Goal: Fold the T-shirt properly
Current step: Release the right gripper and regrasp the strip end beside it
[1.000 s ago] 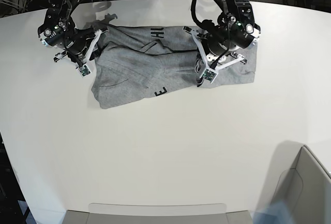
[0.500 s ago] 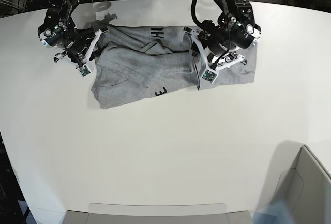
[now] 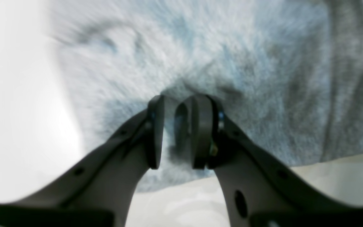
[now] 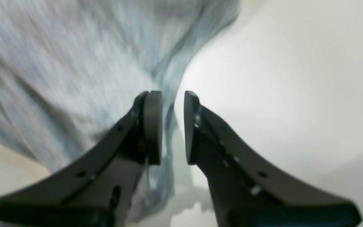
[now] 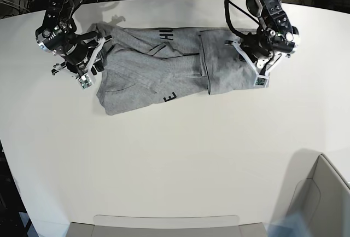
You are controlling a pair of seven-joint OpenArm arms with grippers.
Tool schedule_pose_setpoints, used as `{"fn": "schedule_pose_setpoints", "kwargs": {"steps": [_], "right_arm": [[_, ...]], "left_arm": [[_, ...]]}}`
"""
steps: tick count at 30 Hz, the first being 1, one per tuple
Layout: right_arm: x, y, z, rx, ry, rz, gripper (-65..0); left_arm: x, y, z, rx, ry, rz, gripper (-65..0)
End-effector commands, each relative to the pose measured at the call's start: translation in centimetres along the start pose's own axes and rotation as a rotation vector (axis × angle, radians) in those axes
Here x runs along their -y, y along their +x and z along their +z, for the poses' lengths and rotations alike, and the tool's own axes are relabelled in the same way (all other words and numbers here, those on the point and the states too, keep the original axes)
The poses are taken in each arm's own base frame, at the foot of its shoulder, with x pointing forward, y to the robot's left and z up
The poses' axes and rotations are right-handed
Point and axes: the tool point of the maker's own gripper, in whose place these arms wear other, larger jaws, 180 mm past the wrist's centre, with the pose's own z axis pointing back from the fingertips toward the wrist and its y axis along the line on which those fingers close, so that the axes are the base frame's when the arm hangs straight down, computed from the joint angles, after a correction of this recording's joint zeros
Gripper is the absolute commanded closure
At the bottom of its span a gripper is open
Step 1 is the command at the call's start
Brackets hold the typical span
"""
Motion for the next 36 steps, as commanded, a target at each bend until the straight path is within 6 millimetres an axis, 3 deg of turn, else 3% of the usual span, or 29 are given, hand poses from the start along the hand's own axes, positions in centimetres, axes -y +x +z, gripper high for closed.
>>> {"fn": "schedule_pose_setpoints", "kwargs": {"steps": [1,5,9,12,16,20,26,30,36], "right_arm": [[-0.1,1.6,0.4,0.062,0.008,0.011,-12.9],[-1.1,3.2,0.9,0.149,0.066,-0.031,-18.5],[-0.4,4.0,2.5,0.248,0.086,-0.119,-26.5],[0.8,4.4,3.8,0.322,0.103,-0.193,-26.6],[3.1,1.8,3.2,0.257,0.127,-0.321,-26.6],[4.7,-2.2,0.9,0.143,0.201,-0.464,-26.6],[3.9,-5.2,-1.3,0.051,0.276,-0.553,-25.7],[2.5,-6.2,-2.0,-0.017,0.326,-0.541,-25.7],[2.2,-6.6,-2.7,-0.109,0.374,-0.541,-25.7]], "left_arm": [[0.2,0.8,-0.2,0.03,-0.012,0.003,-14.6],[0.0,-0.6,-1.6,-0.013,-0.033,0.008,-14.5],[-0.2,-0.7,-1.7,-0.016,-0.03,0.005,-14.4],[-0.3,-0.7,-1.7,-0.017,-0.026,0.004,-14.4],[-0.7,-0.7,-1.6,-0.018,-0.019,-0.001,-14.4],[-0.6,-1.4,-1.6,-0.03,-0.023,0.002,-14.4],[-0.7,-1.4,-1.6,-0.03,-0.021,0.001,-14.4],[-0.9,-1.3,-1.6,-0.029,-0.017,-0.001,-14.4],[-0.8,-1.3,-1.6,-0.029,-0.018,-0.003,-14.4]]}}
